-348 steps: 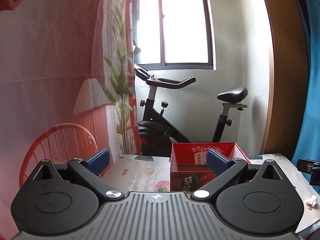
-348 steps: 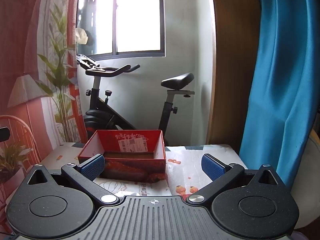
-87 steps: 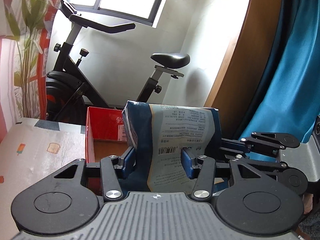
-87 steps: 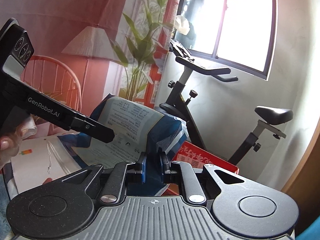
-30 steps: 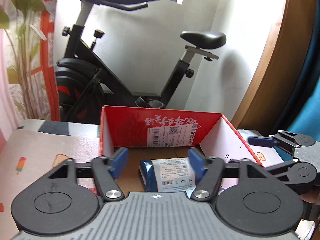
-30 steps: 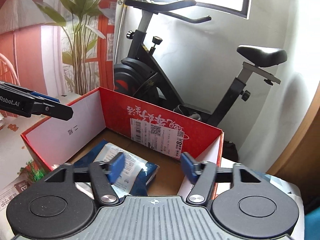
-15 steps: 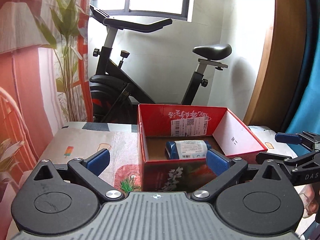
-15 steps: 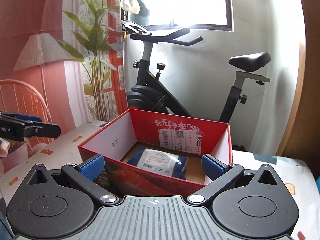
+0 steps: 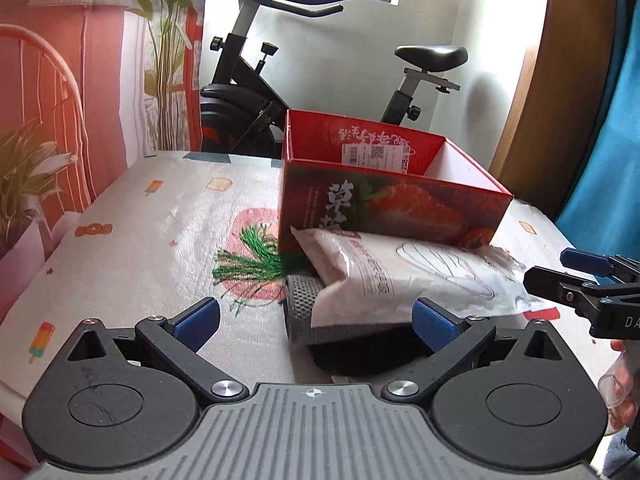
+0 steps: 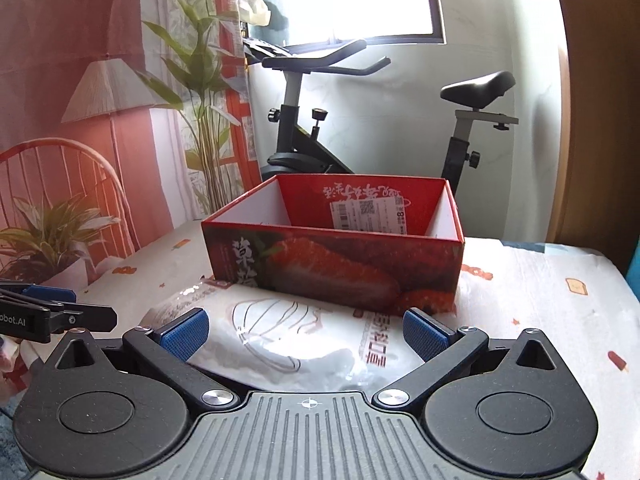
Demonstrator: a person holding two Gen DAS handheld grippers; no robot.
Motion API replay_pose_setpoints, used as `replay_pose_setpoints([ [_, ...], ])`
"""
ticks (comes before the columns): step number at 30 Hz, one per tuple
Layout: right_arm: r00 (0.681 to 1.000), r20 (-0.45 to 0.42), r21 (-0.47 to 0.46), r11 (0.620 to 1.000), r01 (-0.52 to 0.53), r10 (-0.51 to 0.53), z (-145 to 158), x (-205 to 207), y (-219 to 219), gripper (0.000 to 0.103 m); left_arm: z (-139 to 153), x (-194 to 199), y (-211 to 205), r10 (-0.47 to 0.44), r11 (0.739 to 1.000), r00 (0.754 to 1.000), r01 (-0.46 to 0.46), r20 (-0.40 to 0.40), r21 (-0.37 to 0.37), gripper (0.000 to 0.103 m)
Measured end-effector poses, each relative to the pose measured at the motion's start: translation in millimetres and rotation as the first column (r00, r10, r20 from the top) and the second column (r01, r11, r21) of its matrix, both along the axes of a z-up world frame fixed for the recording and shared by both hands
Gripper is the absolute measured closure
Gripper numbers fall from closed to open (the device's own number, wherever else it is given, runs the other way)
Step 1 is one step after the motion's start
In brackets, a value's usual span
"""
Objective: Organize soft objects
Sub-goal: 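Move the left tool back to the pile and lower toward the white pouch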
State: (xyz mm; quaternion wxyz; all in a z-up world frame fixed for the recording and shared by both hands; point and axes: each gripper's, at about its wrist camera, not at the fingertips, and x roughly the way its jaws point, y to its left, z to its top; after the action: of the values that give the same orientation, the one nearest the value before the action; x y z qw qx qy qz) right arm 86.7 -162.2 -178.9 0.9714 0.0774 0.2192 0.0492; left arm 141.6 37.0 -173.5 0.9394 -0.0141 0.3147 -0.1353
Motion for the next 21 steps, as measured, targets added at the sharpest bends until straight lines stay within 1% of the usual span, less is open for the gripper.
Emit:
replay_pose_setpoints([
  [5,1.0,-0.022,-0.004,1.0,0.014,-0.014,-21.3,-21.8,10.2,0.0,-15.2,-12.3,-5.3,-0.02,1.0,1.0,0.02,-0.019,0.02,0.0],
  [11,0.997,-0.068,0.035,0.999,0.04,-0.038,-51.7,-33.2,14.5,0.002,-29.6,-11.7,-14.4,-0.052,0.998,0.998,0.053,-0.046,0.036,0.0],
  [13,0.996,-0.087,0.038,0.999,0.037,-0.034,-57.5,-31.1,15.5,0.005,-37.9,-10.7,-15.9,-0.04,0.998,0.997,0.043,-0.066,0.046,0.0],
  [16,0.994,-0.108,0.024,0.999,0.03,-0.027,-64.8,-23.7,17.3,0.005,-50.6,-5.8,-13.7,-0.044,0.999,0.992,0.045,-0.122,0.007,0.001],
  [18,0.99,-0.143,0.018,1.0,0.017,-0.015,-72.6,-14.3,18.4,0.005,-60.1,-2.1,-14.4,-0.048,0.999,0.986,0.048,-0.158,-0.003,0.005],
  [20,0.986,-0.169,0.02,1.0,-0.001,0.004,-79.6,-5.3,19.2,0.01,-67.0,2.4,-16.8,-0.056,0.998,0.982,0.057,-0.181,0.0,0.008],
  [21,0.983,-0.181,0.015,1.0,-0.011,0.013,-83.7,0.4,20.3,0.014,-70.0,4.3,-18.0,-0.063,0.998,0.979,0.065,-0.191,0.001,0.01],
])
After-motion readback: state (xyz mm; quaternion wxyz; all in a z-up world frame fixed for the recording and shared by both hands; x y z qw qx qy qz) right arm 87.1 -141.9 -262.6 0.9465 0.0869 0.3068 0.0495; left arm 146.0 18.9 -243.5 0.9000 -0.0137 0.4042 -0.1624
